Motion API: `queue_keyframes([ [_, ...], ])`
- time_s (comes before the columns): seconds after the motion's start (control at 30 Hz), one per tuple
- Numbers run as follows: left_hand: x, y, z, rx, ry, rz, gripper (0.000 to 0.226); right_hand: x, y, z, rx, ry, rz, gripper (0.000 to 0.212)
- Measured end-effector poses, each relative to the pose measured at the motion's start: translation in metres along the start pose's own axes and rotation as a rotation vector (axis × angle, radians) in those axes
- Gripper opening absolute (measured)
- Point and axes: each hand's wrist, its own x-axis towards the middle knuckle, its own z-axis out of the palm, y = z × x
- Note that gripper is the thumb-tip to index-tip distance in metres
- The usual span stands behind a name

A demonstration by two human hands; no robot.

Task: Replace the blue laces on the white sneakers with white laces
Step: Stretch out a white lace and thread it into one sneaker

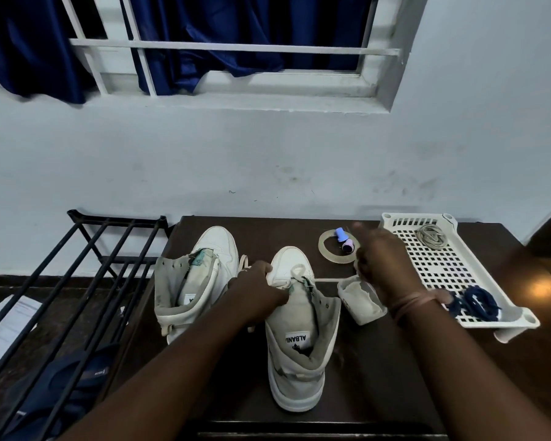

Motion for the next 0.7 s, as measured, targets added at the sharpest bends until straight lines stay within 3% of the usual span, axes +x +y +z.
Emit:
queue_keyframes([
  [0.1,0.001,-0.001,0.002,-0.037,0.012,0.042,0.089,-0.007,0.018,0.011,-0.623,-0.107,-0.086,0.037],
  [0.17,0.001,-0.001,0.004,-0.043,0.035,0.076,0.074,-0.012,0.017,0.021,-0.871,-0.273,-0.101,0.026],
  [0.23,0.001,0.0,0.006,-0.035,0.035,0.084,0.061,-0.009,0.017,0.024,-1.001,-0.331,-0.081,0.04],
  [0.3,0.002,0.001,0.008,-0.031,0.021,0.063,0.054,-0.004,0.018,0.023,-0.962,-0.307,-0.004,0.036],
  [0.37,0.003,0.0,0.009,-0.022,0.026,0.044,0.049,-0.001,0.013,0.017,-0.743,-0.205,0.02,0.031],
  [0.47,0.007,-0.001,0.011,-0.026,0.034,0.027,0.042,0.009,0.002,0.003,-0.523,0.151,-0.271,0.014],
  [0.53,0.009,-0.001,0.012,-0.017,0.047,0.018,0.035,0.01,-0.006,-0.004,-0.213,0.352,-0.294,0.026],
  [0.6,0.011,-0.002,0.013,-0.008,0.054,0.006,0.029,0.009,0.0,-0.006,-0.092,0.342,-0.217,0.038],
  [0.7,0.01,-0.003,0.015,-0.036,0.045,-0.008,0.03,0.002,0.016,0.002,-0.391,0.132,-0.18,0.039],
])
